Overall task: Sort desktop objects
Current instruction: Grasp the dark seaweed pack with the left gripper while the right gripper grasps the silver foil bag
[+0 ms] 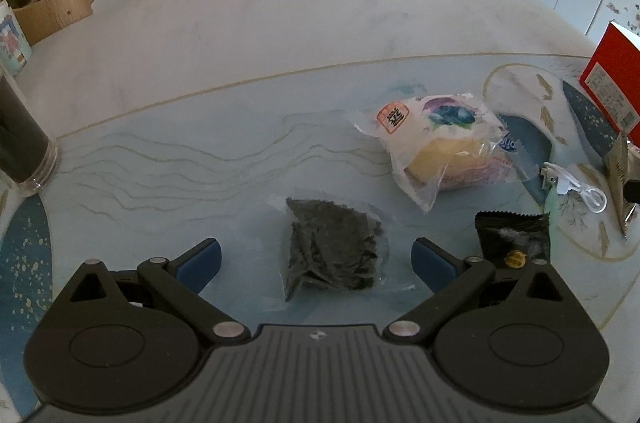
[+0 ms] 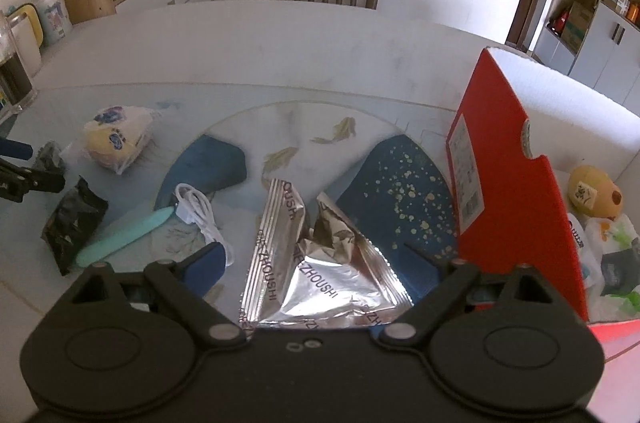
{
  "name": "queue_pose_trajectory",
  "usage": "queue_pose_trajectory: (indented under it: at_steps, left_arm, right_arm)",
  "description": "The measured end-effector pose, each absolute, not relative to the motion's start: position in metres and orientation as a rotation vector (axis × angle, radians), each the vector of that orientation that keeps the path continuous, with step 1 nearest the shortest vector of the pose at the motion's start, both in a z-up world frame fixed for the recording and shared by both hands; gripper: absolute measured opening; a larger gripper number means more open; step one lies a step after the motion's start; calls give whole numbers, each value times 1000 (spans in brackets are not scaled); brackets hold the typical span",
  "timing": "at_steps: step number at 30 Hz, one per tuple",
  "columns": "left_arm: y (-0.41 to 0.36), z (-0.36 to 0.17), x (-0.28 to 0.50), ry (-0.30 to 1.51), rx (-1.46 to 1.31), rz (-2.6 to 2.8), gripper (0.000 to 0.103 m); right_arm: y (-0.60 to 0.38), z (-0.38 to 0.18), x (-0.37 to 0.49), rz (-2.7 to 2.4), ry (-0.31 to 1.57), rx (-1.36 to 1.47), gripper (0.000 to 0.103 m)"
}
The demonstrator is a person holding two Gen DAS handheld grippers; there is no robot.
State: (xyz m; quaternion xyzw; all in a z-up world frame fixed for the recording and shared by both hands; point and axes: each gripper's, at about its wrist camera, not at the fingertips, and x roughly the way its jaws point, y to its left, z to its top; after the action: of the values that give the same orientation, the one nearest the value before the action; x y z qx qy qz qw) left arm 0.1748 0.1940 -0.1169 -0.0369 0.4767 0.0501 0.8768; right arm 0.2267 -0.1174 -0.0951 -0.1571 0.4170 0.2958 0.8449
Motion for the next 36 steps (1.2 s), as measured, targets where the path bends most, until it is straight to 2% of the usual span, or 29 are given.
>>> queue_pose_trajectory:
  at_steps: [3,7,11,14,16,18,21,22,24,25,30,36]
  left_arm:
    - [194,-117,174,991,-77,107,101]
    - [193,-117,173,981,-68,106,95]
    - [192,-117,173,976,-54,114,91]
    - [191,-115,172,968,-50,113,83]
    - [190,-113,172,961,-49,111,73]
    - [188,-111,172,959,-50,112,69]
    - [188,-110,172,951,-44,112,58]
    - [187,-110,172,948,-42,110,53]
    - [187,-109,173,946,-44,107,47]
    - [187,-109,173,947,-43,106,47]
    - [185,-107,173,949,-34,105,38]
    - [180,-100,173,952,-23,109,37]
  right_arm:
    - [-116,-99,230,617,892,-333,88]
    - [-115,-104,233,607,898,-343,85]
    - [-114,-106,234,607,896,-351,85]
    - [-112,-106,233,606,890,-363,85]
    - [-112,-106,233,607,884,-369,84]
    - [-111,-106,233,607,881,-370,82]
    - [-110,-104,233,613,884,-374,66]
    - [-110,-103,233,614,883,-375,66]
    - [-110,-102,233,614,879,-377,62]
    - [-109,-102,233,607,875,-389,51]
    - [-113,-100,234,597,882,-383,45]
    - [-116,-94,233,591,876,-384,39]
